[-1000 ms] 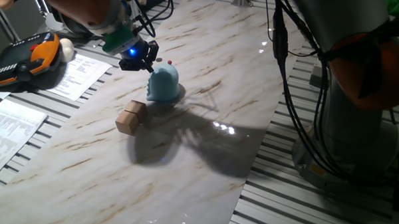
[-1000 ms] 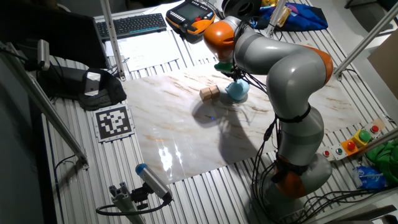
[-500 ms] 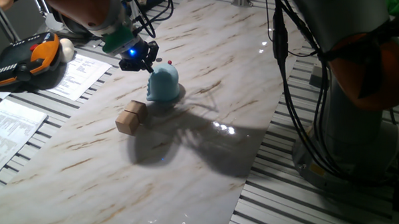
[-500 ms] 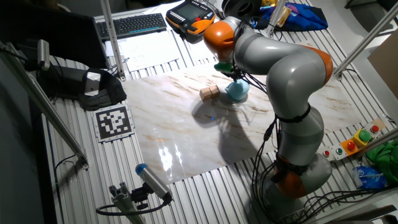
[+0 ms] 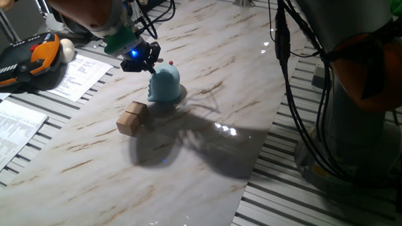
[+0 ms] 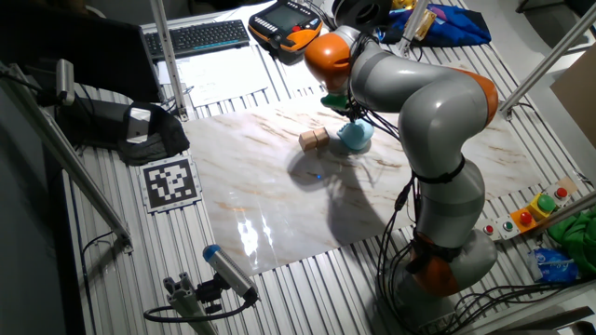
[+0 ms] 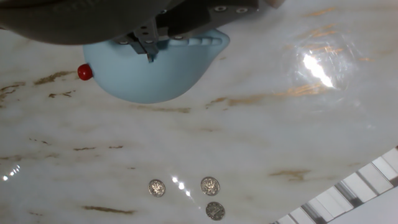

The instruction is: Drop coins into a piggy bank

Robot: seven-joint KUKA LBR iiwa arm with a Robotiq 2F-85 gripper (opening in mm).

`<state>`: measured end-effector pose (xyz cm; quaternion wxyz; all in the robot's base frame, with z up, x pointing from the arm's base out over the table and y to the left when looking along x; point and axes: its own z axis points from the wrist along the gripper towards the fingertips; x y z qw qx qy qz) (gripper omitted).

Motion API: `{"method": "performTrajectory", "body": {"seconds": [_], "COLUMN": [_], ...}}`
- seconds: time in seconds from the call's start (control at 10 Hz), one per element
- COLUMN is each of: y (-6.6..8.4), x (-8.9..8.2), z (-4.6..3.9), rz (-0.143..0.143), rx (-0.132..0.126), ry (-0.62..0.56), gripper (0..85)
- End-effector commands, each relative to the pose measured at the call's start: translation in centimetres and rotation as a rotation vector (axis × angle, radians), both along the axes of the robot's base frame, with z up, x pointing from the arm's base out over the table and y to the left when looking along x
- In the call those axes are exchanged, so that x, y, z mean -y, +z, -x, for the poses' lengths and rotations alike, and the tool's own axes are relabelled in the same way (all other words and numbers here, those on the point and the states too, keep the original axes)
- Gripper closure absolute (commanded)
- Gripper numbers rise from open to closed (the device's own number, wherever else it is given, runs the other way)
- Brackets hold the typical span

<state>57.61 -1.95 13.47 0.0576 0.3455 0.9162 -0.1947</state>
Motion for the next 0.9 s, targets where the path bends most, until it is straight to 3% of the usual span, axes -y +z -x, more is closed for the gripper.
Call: {"method": "performTrajectory", "body": {"seconds": [0.0,0.8], "y": [-0.02,-0.54], "x": [0.01,0.29], "z": [0.01,0.24], "rz": [0.0,0.0], "rx": [0.001,0.007], "ry": [0.0,0.003], "gripper": [85.0,85.0]}}
